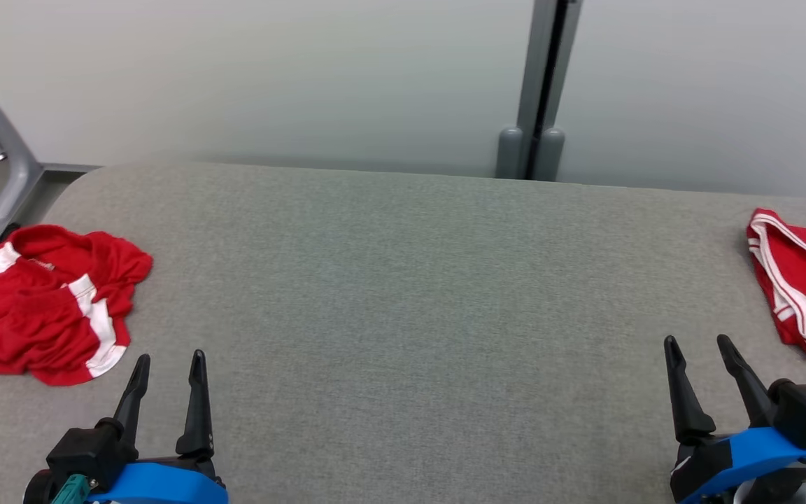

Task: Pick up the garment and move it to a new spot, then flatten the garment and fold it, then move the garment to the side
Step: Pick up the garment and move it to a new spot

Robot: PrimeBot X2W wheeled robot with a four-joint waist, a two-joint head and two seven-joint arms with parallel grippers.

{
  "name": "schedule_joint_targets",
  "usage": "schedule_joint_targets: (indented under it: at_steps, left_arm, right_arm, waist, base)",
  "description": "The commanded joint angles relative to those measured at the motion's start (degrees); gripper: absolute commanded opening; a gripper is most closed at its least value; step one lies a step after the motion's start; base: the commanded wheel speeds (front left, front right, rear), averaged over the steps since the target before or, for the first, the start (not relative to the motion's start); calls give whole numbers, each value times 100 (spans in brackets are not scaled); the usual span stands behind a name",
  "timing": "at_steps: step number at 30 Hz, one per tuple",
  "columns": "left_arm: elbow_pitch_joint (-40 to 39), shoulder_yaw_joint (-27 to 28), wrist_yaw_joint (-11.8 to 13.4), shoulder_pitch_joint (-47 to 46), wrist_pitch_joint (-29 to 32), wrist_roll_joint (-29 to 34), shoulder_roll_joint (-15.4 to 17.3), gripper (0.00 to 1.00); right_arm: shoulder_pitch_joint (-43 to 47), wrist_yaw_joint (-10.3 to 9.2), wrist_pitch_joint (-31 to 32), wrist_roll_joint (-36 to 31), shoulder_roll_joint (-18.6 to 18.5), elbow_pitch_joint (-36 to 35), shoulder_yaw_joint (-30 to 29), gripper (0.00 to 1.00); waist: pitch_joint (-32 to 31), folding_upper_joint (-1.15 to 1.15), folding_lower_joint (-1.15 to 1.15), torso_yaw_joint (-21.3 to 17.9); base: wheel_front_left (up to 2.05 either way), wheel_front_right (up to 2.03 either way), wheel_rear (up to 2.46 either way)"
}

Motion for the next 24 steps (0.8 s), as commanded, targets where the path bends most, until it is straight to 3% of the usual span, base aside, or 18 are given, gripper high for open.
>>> schedule_joint_targets:
  at_steps: [1, 14, 24]
  left_arm:
    - [-14, 35, 30, 13, 10, -17, 17, 100]
    - [-48, 87, 79, 120, -2, -100, 72, 100]
    - [-129, 129, 153, 237, -12, -151, 89, 100]
  right_arm:
    - [0, 1, -8, 3, 3, -26, 14, 100]
    - [-70, 2, 15, 14, -2, 50, 261, 100]
    - [-82, 1, 36, 34, -3, 35, 419, 100]
  waist:
    - [93, -1, 0, 148]
    - [71, -1, 0, 1335]
    - [38, -1, 0, 1687]
  base:
    - [0, 0, 0]
    - [0, 0, 0]
    - [0, 0, 0]
